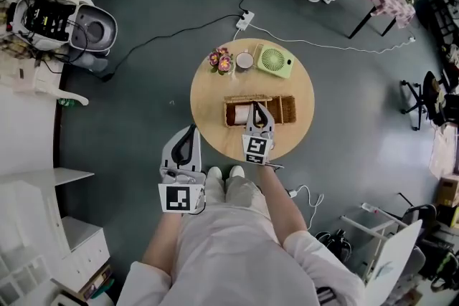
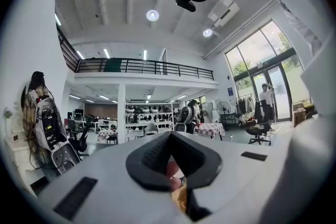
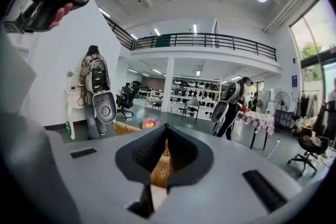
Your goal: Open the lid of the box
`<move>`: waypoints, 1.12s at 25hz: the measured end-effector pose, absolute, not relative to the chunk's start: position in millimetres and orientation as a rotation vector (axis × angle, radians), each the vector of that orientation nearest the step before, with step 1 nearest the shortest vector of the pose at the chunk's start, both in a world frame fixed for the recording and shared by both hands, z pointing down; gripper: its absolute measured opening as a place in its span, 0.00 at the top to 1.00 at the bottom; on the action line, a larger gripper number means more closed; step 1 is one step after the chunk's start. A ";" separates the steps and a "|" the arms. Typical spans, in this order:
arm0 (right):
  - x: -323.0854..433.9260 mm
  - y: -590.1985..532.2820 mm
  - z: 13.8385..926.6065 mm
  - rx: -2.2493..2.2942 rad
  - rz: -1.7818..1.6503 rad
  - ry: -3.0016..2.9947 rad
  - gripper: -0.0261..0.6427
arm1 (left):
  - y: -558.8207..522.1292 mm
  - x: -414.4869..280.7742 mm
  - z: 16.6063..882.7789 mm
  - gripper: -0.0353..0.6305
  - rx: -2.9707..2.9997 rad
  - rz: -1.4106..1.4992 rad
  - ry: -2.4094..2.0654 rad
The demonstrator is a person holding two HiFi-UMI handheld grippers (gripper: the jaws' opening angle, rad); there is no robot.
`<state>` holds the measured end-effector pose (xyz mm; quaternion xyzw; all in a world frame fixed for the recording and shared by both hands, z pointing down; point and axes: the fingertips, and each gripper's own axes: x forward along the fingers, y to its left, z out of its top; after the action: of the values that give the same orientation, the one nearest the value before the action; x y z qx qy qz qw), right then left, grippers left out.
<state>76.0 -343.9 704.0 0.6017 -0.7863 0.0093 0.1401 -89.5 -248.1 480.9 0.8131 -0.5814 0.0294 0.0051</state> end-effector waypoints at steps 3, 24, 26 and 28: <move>70.6 -373.4 699.6 1.751 0.022 -2.289 0.94 | -255.1 -87.3 469.3 0.95 2.548 0.082 -1.857; 58.8 -446.1 704.3 1.697 0.136 -2.358 0.70 | -252.4 -98.4 450.9 0.95 2.529 0.050 -1.926; 57.3 -432.4 687.6 1.711 0.117 -2.377 0.69 | -249.3 -101.4 445.8 0.95 2.540 0.029 -1.925; 56.2 -415.1 668.3 1.721 0.111 -2.383 0.69 | -243.3 -104.0 441.7 0.95 2.543 0.017 -1.914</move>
<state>56.2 -415.1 668.3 0.5821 -0.8061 0.0377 0.1001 -104.0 -243.3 441.7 0.7988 -0.6012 0.0055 -0.0205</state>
